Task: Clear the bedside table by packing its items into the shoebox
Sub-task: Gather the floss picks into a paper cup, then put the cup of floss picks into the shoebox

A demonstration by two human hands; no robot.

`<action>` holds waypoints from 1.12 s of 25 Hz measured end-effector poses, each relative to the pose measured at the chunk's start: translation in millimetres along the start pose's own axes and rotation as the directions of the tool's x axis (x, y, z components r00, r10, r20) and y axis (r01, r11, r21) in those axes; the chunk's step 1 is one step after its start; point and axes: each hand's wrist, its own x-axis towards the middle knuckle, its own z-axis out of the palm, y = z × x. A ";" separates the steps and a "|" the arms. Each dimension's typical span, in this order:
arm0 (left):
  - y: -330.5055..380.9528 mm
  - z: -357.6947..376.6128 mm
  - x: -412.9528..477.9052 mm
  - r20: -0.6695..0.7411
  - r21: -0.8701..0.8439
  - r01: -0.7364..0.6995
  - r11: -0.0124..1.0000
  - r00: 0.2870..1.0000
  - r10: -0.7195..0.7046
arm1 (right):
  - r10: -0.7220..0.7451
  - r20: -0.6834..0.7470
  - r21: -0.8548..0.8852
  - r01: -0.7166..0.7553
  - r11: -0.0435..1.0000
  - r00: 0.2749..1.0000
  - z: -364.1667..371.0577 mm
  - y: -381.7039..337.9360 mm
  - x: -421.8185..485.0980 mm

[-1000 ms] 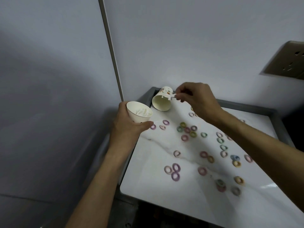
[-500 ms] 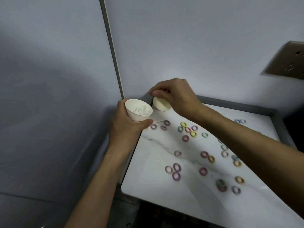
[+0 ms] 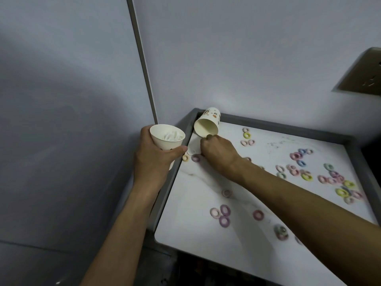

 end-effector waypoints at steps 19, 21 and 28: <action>61.2 63.0 -58.2 0.426 -0.091 -0.112 0.990 0.894 0.140 | -0.088 -0.075 0.445 0.112 0.889 0.993 -154.9 50.0 -96.0; 75.5 74.4 -73.7 0.453 -0.141 -0.112 0.984 0.876 0.165 | 0.013 -0.107 0.441 0.036 0.897 0.994 -167.0 72.5 -121.1; 161.7 124.6 -159.6 0.600 -0.200 -0.198 0.960 0.749 0.280 | 0.413 0.096 0.541 -0.396 0.742 0.906 -198.7 138.8 -256.0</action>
